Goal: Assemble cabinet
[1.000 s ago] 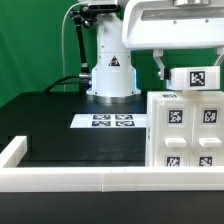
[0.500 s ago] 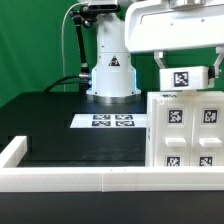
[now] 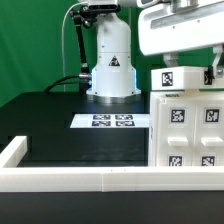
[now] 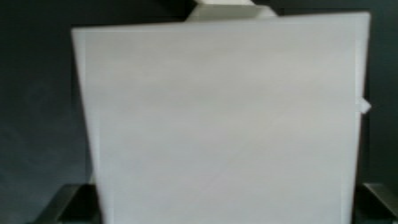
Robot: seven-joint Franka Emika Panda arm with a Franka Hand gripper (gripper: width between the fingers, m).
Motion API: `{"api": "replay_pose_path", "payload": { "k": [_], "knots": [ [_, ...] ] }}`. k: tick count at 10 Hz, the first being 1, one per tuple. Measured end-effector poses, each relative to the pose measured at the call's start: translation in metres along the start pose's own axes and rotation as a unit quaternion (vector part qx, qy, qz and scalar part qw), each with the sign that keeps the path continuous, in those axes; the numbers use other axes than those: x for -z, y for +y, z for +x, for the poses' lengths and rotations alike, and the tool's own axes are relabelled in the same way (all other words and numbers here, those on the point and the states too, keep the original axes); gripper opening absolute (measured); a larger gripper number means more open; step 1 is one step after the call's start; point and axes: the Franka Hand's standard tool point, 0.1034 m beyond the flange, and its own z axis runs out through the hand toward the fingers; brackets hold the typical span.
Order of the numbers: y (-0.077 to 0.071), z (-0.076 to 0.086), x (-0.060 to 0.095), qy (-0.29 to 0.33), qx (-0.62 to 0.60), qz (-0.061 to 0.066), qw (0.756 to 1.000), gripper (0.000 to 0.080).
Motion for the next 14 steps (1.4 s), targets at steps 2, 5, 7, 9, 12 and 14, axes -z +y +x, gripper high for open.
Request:
{"api": "replay_pose_path", "payload": {
  "k": [2,5,7,9,12,14],
  "knots": [
    [-0.0012,0.0002,-0.0003,-0.01,-0.088,0.007,0.996,0.0566],
    [-0.0033,-0.0001,-0.001,-0.017,-0.201,0.012,0.979,0.0566],
    [-0.0046,-0.0007,-0.001,-0.021,-0.31,0.013,0.951,0.0566],
    [-0.0048,0.0,-0.0013,-0.031,-0.364,0.012,0.931,0.0566],
    [-0.0057,-0.0027,-0.0017,-0.036,-0.378,0.012,0.925,0.0754],
    [-0.0102,-0.0039,0.0073,-0.038,-0.368,0.019,0.929,0.0791]
  ]
}}
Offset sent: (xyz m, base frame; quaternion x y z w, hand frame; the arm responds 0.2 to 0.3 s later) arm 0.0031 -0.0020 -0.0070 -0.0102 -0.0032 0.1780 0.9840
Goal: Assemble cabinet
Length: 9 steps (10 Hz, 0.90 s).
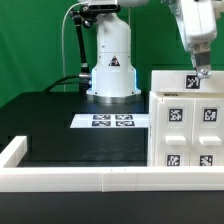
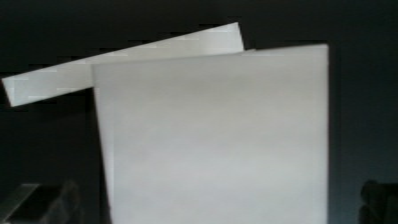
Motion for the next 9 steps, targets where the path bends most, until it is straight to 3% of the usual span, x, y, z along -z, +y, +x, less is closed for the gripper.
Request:
{"api": "replay_pose_path", "payload": {
  "k": [3,6,8,9],
  "knots": [
    [-0.002,-0.005,0.019,-0.009,0.031,0.012,0.999,0.0797],
    [-0.002,-0.004,0.017,-0.007,0.094,0.009,0.995,0.0796],
    [-0.003,-0.003,0.019,-0.007,0.211,0.008,0.978,0.0796],
    [-0.002,-0.006,0.02,-0.003,0.274,0.0,0.962,0.0796]
  ]
}}
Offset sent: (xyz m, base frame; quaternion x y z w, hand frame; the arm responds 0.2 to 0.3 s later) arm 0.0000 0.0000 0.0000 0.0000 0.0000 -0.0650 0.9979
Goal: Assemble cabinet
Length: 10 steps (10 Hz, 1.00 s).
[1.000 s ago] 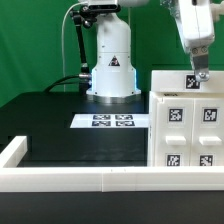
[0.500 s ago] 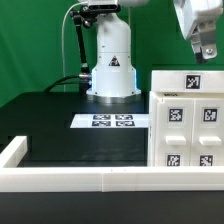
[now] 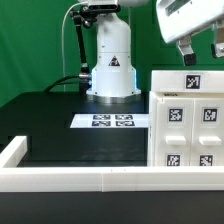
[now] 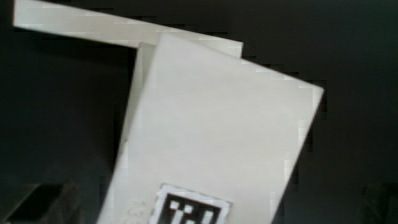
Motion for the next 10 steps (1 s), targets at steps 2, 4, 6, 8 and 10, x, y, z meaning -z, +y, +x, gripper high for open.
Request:
{"api": "replay_pose_path", "payload": {
  "k": [2,4,6,8,10],
  "knots": [
    [-0.0048,-0.0091,0.0018,0.012,0.141,-0.017,0.99,0.0796],
    [-0.0067,-0.0143,0.001,0.01,0.25,-0.032,0.968,0.0796],
    [-0.0085,-0.0063,0.0005,0.003,0.33,-0.035,0.943,0.0796],
    [-0.0082,-0.006,-0.0001,0.003,0.382,-0.036,0.923,0.0796],
    [-0.0077,-0.0053,-0.0007,0.001,0.437,-0.037,0.899,0.0796]
  ]
}}
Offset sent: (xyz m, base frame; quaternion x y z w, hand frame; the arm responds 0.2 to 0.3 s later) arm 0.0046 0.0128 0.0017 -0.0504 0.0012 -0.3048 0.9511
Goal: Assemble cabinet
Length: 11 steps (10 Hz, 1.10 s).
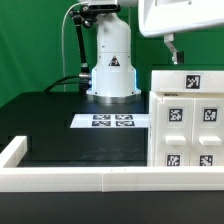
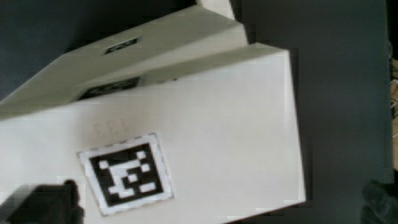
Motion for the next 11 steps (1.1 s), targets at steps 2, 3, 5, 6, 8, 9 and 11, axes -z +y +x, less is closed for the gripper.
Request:
{"api": "replay_pose_path", "payload": {
  "k": [2,3,5,6,8,9,11],
  "knots": [
    [-0.001,-0.001,-0.005,0.015,0.147,-0.017,0.989,0.0796],
    [0.0,0.0,-0.004,0.014,0.223,-0.019,0.975,0.0796],
    [0.004,-0.002,-0.005,-0.004,0.348,-0.021,0.937,0.0796],
    [0.006,-0.002,-0.006,-0.019,0.408,-0.02,0.912,0.0796],
    [0.009,-0.004,-0.006,-0.046,0.516,-0.017,0.855,0.0796],
    [0.011,-0.005,-0.005,-0.057,0.565,-0.022,0.823,0.0796],
    [0.014,-0.004,-0.005,-0.059,0.615,-0.023,0.786,0.0796]
  ]
}}
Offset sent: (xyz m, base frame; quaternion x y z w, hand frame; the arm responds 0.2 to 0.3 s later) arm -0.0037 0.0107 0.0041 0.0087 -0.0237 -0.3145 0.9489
